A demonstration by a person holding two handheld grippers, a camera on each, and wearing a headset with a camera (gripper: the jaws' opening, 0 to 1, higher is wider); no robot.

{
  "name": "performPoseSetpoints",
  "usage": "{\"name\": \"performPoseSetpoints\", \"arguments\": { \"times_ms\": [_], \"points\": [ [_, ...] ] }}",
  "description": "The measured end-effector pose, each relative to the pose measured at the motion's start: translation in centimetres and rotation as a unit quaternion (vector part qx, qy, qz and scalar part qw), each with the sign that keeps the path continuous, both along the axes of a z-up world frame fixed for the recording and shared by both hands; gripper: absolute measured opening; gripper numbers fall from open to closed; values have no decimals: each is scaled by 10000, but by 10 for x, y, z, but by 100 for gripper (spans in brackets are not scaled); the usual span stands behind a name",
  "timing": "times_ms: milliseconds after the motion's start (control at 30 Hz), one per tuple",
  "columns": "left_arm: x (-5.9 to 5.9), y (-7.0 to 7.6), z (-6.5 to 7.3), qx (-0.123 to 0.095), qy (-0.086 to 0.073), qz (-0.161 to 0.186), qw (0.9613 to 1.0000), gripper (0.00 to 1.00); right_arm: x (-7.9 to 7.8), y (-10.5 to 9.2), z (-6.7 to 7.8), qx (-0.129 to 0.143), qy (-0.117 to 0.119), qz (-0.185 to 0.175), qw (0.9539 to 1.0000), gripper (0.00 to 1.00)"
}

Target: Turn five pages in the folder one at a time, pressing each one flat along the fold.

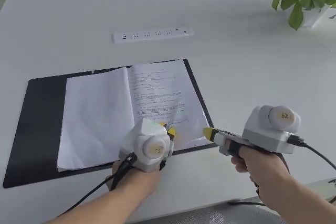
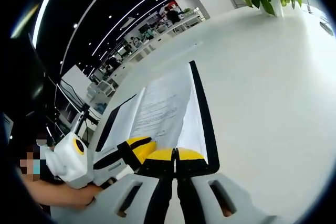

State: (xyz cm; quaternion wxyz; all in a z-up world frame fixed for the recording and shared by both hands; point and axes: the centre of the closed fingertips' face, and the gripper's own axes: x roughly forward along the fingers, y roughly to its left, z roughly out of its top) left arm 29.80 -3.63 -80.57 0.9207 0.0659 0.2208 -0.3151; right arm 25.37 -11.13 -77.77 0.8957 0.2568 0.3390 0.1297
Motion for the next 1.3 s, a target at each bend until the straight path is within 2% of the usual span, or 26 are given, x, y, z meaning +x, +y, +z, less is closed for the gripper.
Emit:
{"name": "performPoseSetpoints", "arguments": {
  "times_ms": [67,200,233,333,367,400,433,567,633,700,833,933,967,1067,1200,1300],
  "points": [
    [-1,1,0,-17,74,-34,10000,10,0,1,3,-25,-56,17,10000,0],
    [-8,8,4,84,208,-143,9996,14,1,6,11,36,-150,48,9999,0],
    [-10,12,4,178,242,-153,9994,15,1,10,15,59,-217,88,9997,0],
    [-15,26,11,181,270,-142,9994,16,2,22,29,139,-431,222,9987,0],
    [-19,29,12,265,317,-287,9987,17,3,27,33,198,-486,274,9982,0],
    [-19,36,16,235,283,-224,9991,18,3,32,39,250,-572,334,9975,0],
    [-20,39,19,220,267,-243,9991,18,5,39,47,282,-743,423,9959,0],
    [-25,64,36,124,194,-171,9996,17,6,71,70,431,-1080,753,9904,0],
    [-27,74,41,56,200,-114,9997,17,5,84,76,473,-1144,884,9884,0],
    [-30,89,51,-52,160,-26,9999,17,5,105,86,554,-1285,1101,9840,0],
    [-36,111,65,-143,110,48,9998,17,5,134,98,651,-1425,1364,9782,0],
    [-40,135,78,-303,41,199,9993,18,5,160,103,735,-1477,1588,9734,0],
    [-41,138,79,-309,35,216,9993,18,5,163,103,736,-1476,1614,9730,0],
    [-44,164,85,-379,16,391,9985,18,4,188,104,790,-1471,1843,9686,0],
    [-49,199,89,-382,-9,672,9970,18,3,217,96,724,-1394,2104,9649,0],
    [-53,220,90,-364,-13,836,9958,18,3,235,89,681,-1324,2244,9631,0]
  ]
}}
